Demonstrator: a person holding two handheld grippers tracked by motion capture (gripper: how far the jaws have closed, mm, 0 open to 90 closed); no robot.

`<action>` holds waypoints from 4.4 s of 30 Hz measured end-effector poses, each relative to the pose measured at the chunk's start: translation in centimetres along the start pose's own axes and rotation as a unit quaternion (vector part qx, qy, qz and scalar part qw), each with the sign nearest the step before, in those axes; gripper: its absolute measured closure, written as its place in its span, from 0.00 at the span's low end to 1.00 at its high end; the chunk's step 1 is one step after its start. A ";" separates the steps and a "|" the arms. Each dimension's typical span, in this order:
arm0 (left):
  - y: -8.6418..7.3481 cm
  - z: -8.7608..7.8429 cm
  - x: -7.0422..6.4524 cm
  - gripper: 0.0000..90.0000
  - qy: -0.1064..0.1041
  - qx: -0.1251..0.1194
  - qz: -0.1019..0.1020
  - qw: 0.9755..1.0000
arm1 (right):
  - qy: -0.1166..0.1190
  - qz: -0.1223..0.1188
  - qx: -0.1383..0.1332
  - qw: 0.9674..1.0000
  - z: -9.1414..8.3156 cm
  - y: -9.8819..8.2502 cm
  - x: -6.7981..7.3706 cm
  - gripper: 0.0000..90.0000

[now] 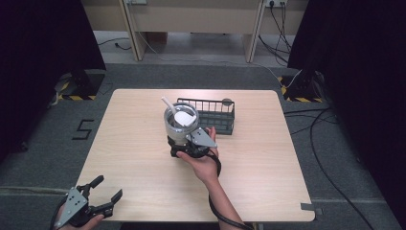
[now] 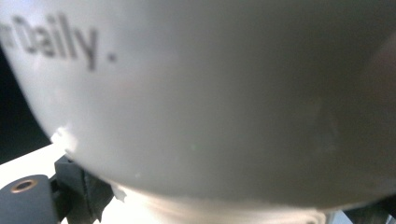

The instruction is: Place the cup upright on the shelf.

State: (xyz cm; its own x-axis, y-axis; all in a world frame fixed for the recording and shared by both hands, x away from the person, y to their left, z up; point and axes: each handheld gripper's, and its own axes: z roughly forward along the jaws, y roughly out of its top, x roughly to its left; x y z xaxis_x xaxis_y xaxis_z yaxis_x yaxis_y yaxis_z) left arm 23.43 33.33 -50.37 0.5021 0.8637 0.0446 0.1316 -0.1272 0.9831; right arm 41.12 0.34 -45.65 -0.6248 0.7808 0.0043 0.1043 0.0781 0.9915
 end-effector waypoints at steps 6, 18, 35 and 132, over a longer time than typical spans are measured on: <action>0.0 0.0 0.0 0.18 0.000 -0.001 -0.001 1.000 | -0.007 0.005 -0.002 1.000 -0.1 0.5 -0.5 0.11; 0.0 0.0 0.0 0.18 0.001 -0.001 -0.001 1.000 | -0.024 0.012 -0.013 1.000 -0.4 1.4 -1.8 0.11; 0.0 0.0 0.0 0.18 0.000 -0.001 -0.003 1.000 | -0.046 0.020 -0.023 0.998 -0.8 2.6 -3.6 0.11; -0.1 0.1 0.2 0.18 0.004 -0.001 -0.011 1.000 | -0.139 0.029 -0.027 0.990 0.9 8.0 -10.9 0.11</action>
State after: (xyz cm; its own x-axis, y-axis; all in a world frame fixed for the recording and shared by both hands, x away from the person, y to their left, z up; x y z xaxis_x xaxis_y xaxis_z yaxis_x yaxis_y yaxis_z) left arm 23.59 33.43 -50.51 0.4929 0.8697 0.0247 0.1400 -0.1072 0.9843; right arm 49.49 -6.95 -37.87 -0.3814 0.9239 0.0320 0.0877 0.0017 0.9961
